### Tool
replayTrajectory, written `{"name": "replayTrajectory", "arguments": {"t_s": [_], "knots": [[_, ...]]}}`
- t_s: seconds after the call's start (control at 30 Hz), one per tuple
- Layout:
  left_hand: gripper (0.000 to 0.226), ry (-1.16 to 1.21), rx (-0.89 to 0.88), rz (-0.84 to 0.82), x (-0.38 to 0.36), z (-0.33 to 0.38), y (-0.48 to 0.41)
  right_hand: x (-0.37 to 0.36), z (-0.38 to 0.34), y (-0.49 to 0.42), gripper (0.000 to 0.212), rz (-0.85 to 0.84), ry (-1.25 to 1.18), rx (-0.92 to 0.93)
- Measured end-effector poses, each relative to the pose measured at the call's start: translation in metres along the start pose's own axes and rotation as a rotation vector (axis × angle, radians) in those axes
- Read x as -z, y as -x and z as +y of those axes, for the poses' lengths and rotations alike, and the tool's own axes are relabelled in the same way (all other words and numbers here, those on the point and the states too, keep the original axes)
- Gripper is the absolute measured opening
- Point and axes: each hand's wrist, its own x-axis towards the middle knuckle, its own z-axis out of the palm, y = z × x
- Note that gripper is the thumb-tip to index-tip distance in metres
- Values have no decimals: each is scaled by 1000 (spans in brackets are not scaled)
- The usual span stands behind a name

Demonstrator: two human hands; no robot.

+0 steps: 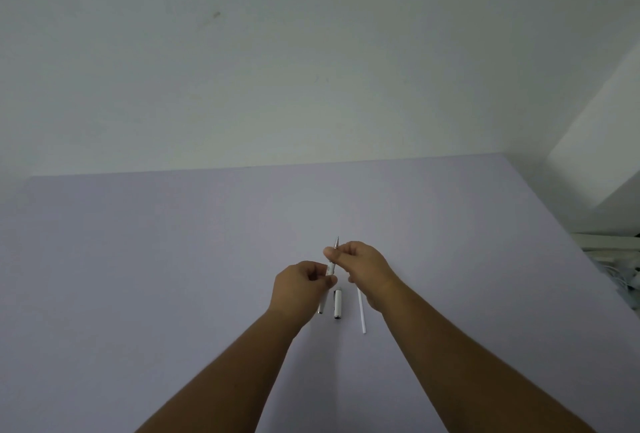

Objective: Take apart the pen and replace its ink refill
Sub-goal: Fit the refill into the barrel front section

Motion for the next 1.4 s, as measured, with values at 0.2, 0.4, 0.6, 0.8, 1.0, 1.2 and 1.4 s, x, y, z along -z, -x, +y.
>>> {"name": "replayTrajectory", "arguments": {"t_s": [0.2, 0.4, 0.6, 0.8, 1.0, 1.2, 1.4], "knots": [[8, -7, -19, 10, 2, 1, 2, 1, 1, 4, 15, -70, -42, 30], [8, 1, -16, 13, 0, 3, 6, 1, 0, 5, 10, -57, -80, 12], [20, -23, -23, 21, -2, 5, 9, 1, -1, 5, 21, 16, -24, -8], [16, -25, -33, 42, 2, 7, 7, 3, 1, 6, 8, -25, -94, 33], [12, -14, -27, 33, 1, 9, 9, 5, 1, 6, 13, -80, -122, 28], [21, -40, -36, 27, 0, 13, 11, 2, 0, 4, 20, 3, -40, -9], [22, -35, -26, 22, 1, 13, 10, 4, 0, 3, 14, -23, -27, 1]]}}
